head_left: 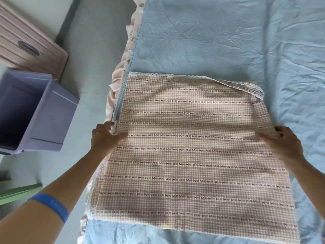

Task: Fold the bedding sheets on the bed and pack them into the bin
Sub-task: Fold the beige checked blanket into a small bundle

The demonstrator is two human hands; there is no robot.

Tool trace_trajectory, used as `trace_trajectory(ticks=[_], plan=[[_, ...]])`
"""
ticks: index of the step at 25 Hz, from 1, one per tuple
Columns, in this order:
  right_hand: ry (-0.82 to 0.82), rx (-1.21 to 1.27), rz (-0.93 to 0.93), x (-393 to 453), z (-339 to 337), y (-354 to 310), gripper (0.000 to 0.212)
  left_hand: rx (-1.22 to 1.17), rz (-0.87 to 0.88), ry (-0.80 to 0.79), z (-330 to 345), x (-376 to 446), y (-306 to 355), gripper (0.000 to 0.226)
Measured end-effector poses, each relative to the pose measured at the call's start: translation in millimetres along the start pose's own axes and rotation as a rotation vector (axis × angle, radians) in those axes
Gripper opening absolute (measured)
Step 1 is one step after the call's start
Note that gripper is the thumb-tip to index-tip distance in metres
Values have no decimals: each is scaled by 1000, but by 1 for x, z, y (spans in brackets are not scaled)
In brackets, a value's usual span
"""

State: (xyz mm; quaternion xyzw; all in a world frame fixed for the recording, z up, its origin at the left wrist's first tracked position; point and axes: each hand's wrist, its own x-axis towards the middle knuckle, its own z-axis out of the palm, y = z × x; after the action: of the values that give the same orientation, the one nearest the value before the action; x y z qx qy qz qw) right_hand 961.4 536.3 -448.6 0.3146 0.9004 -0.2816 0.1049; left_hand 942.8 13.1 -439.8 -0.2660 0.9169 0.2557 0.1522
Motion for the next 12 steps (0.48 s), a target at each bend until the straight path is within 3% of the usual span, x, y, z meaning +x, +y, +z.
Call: trace_trajectory(ticks=[3, 7, 9, 12], plan=[[-76, 28, -28, 8, -15, 4, 96, 146, 23, -88, -6, 4, 16, 76], [-122, 206, -81, -1, -14, 3, 70, 183, 151, -8, -10, 3, 13, 73], [-188, 337, -80, -7, -14, 3, 53, 95, 145, -31, -4, -1, 12, 71], [-281, 460, -53, -7, -16, 6, 50, -181, -36, -134, -8, -4, 24, 56]])
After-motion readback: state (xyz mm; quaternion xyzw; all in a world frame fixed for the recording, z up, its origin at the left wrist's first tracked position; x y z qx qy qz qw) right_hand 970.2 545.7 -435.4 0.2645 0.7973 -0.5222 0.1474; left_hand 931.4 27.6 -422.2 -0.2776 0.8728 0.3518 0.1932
